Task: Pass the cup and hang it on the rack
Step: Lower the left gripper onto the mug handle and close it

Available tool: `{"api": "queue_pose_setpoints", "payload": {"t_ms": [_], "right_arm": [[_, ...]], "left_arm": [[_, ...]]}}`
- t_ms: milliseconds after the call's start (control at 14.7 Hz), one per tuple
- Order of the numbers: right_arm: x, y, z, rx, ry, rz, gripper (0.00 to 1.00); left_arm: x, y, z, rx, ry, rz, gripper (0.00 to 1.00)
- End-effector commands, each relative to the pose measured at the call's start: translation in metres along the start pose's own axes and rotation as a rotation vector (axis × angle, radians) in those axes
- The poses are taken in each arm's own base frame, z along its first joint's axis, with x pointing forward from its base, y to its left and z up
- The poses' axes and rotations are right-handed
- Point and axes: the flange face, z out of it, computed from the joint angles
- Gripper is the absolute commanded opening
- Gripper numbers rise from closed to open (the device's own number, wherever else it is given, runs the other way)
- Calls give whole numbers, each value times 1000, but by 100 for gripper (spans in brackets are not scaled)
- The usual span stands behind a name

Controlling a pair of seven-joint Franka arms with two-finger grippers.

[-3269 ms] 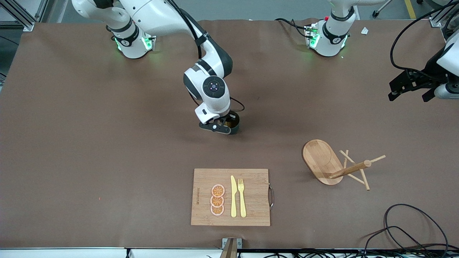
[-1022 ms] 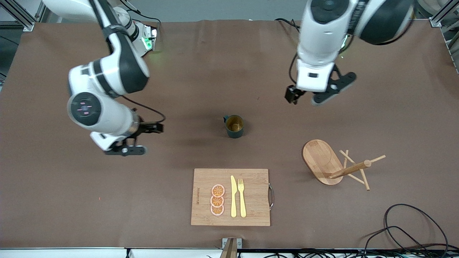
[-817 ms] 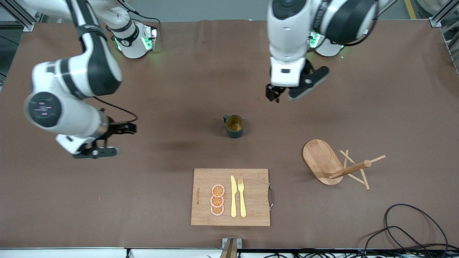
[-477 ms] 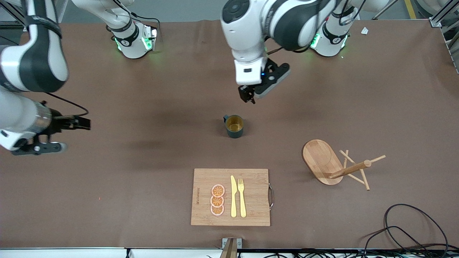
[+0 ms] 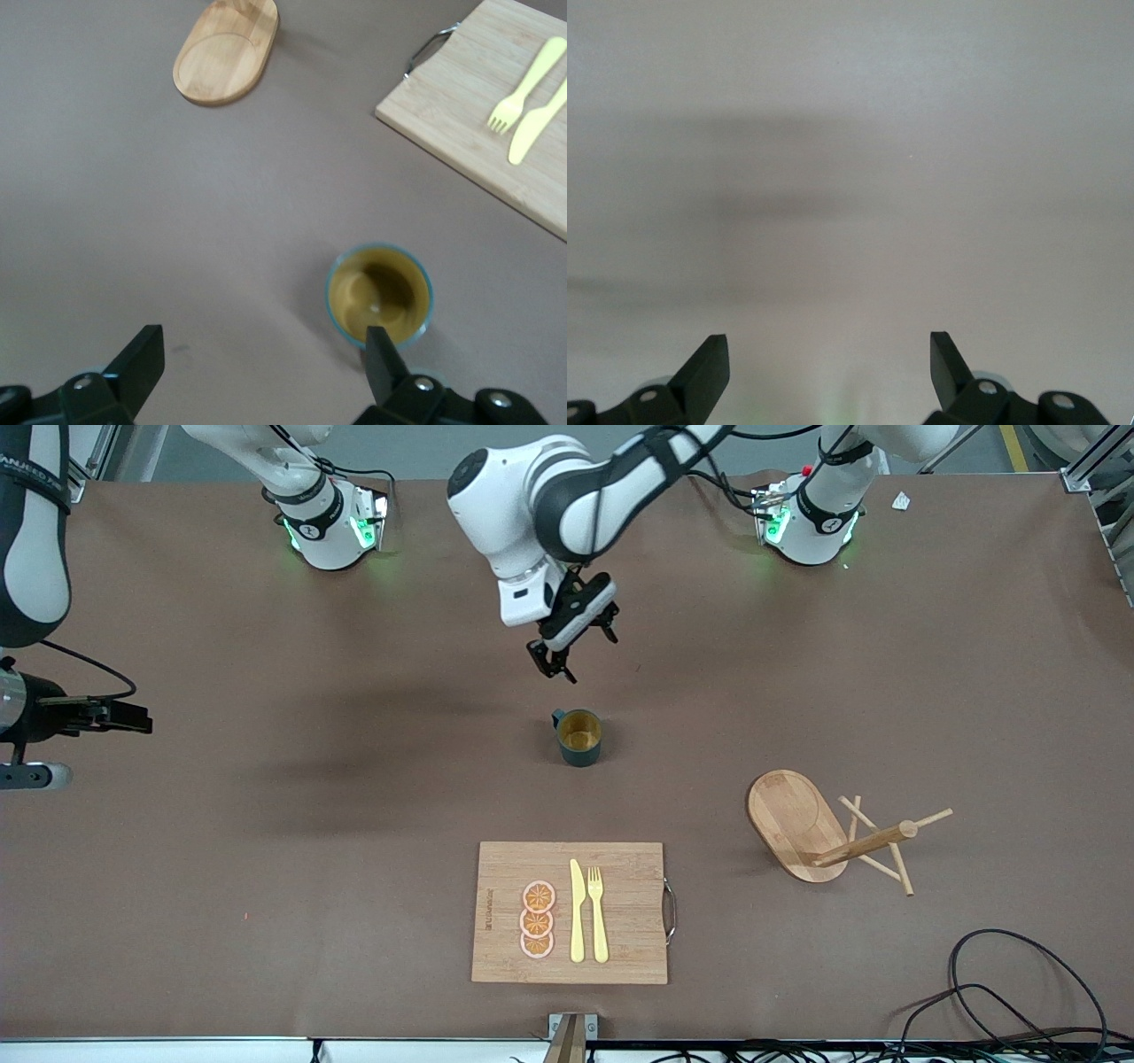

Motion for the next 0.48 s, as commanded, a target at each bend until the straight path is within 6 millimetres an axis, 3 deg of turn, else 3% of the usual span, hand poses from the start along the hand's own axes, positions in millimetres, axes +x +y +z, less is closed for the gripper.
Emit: {"api": "queue_pose_setpoints", "payload": {"t_ms": [0, 409], "right_arm": [[-2, -3, -21, -19, 38, -6, 100], [1, -23, -17, 30, 32, -30, 100]], "left_arm": [[-24, 26, 7, -47, 45, -53, 100], [-83, 41, 72, -73, 154, -40, 100]]}}
